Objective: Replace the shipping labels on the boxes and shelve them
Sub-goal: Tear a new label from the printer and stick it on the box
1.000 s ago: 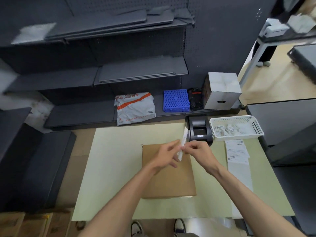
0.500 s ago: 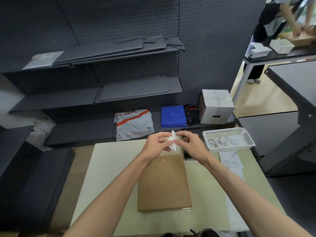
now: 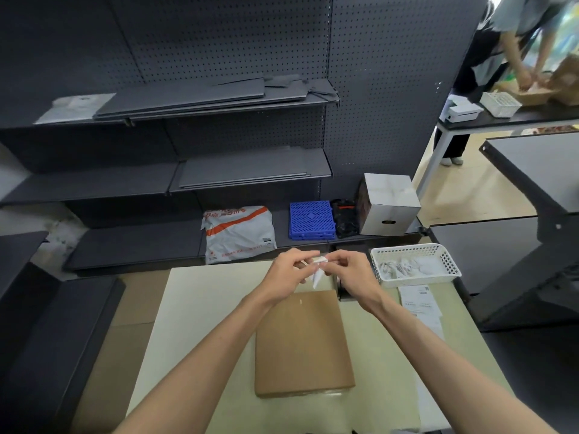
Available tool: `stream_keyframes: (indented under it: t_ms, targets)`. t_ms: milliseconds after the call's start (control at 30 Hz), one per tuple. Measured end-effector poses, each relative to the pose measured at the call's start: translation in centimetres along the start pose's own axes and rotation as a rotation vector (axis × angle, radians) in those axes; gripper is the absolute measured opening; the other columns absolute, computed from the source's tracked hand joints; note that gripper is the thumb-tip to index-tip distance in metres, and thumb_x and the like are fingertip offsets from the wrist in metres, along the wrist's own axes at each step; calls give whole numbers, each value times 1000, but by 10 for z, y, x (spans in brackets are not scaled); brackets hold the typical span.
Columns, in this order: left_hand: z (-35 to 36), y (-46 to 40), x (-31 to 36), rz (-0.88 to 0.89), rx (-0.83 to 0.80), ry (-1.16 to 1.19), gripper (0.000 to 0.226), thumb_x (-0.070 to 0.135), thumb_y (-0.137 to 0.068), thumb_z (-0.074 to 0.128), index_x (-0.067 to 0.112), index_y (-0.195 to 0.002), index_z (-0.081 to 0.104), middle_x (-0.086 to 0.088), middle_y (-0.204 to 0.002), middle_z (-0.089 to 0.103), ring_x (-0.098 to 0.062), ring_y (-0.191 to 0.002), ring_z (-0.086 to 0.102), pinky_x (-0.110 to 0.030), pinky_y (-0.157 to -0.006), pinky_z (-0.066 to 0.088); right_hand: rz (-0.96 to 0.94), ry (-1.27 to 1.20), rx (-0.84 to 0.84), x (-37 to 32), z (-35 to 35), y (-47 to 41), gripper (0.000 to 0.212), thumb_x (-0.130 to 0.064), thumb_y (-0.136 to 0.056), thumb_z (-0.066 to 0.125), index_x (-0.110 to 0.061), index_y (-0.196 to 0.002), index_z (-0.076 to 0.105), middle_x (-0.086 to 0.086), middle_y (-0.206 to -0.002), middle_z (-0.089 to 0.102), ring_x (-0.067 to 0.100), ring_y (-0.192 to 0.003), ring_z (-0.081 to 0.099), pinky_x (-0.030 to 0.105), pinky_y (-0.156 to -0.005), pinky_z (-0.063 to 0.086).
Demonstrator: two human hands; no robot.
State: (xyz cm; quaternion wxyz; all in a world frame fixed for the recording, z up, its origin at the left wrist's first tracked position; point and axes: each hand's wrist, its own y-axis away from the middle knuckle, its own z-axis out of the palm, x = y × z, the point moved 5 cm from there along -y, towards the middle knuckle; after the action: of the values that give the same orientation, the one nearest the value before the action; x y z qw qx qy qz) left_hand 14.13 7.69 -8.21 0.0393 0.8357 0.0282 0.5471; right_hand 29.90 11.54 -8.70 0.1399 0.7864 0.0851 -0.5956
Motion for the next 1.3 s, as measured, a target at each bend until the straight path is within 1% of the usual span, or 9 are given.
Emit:
stream_keyframes:
  t_ms: [267, 433, 567, 700, 833, 1000, 1067, 1167, 1300]
  targets:
    - [-9, -6, 10, 75, 63, -72, 17, 33, -92, 72, 24, -104, 80, 12, -89, 69, -7, -85, 64, -27, -72, 55, 18, -71, -97, -16, 2, 7, 12, -19, -88, 70, -15, -96, 78, 8, -92, 75, 16, -86, 65, 31, -84, 52]
    - [-17, -11, 4, 44, 193, -97, 13, 20, -91, 73, 15, -99, 81, 6, -85, 71, -11, -79, 66, -36, -74, 56, 103, -207, 132, -15, -15, 14, 18, -6, -82, 75, -5, -100, 74, 11, -84, 76, 22, -84, 73, 31, -88, 56]
    - [-21, -13, -4, -14, 214, -2, 11, 18, -90, 74, 15, -97, 81, 1, -85, 73, -16, -75, 69, -33, -74, 57, 57, -133, 143, -16, -26, 17, 12, -5, -82, 75, -16, -85, 76, 3, -82, 75, 20, -81, 69, 34, -84, 57]
    - [4, -9, 12, -30, 82, 144, 12, 15, -90, 73, 13, -100, 81, -2, -82, 77, -11, -70, 70, -25, -70, 59, -27, 47, 96, -15, -14, 21, 23, -13, -80, 79, -18, -102, 72, 4, -89, 73, 16, -77, 65, 33, -77, 55]
    - [28, -10, 18, -92, 25, 337, 11, 21, -91, 74, 20, -100, 80, 0, -87, 78, -18, -83, 73, -30, -77, 62, -42, 79, 213, 1, -20, 23, 15, -18, -83, 76, -16, -97, 72, 3, -81, 73, 23, -77, 69, 35, -72, 57]
    - [60, -17, 20, -126, -88, 469, 32, 10, -102, 57, 9, -133, 63, -2, -91, 73, -18, -82, 75, -35, -81, 62, 65, -113, 303, 17, -46, 25, 7, -3, -84, 72, -3, -78, 69, 3, -65, 67, 13, -60, 61, 22, -59, 49]
    - [71, -26, 21, -8, -129, 276, 40, 11, -100, 60, 12, -140, 57, -2, -92, 65, -5, -80, 68, -29, -81, 60, 156, -217, 332, 29, -63, 23, 7, 1, -83, 71, 6, -80, 66, 14, -65, 66, 15, -55, 60, 25, -58, 48]
    - [93, -40, 31, 214, -214, -177, 52, 19, -93, 71, 17, -143, 56, -2, -98, 54, 7, -75, 55, -6, -79, 42, 216, -228, 280, 43, -89, 15, 11, 0, -82, 72, 9, -78, 66, 18, -62, 61, 17, -53, 54, 24, -55, 45]
    - [132, -60, 44, 313, -247, -357, 32, 27, -93, 71, 20, -124, 65, 0, -93, 50, -3, -73, 45, -17, -73, 39, 183, -107, 168, 55, -122, 2, 14, -2, -80, 73, 4, -69, 68, 11, -59, 60, 18, -60, 53, 29, -60, 43]
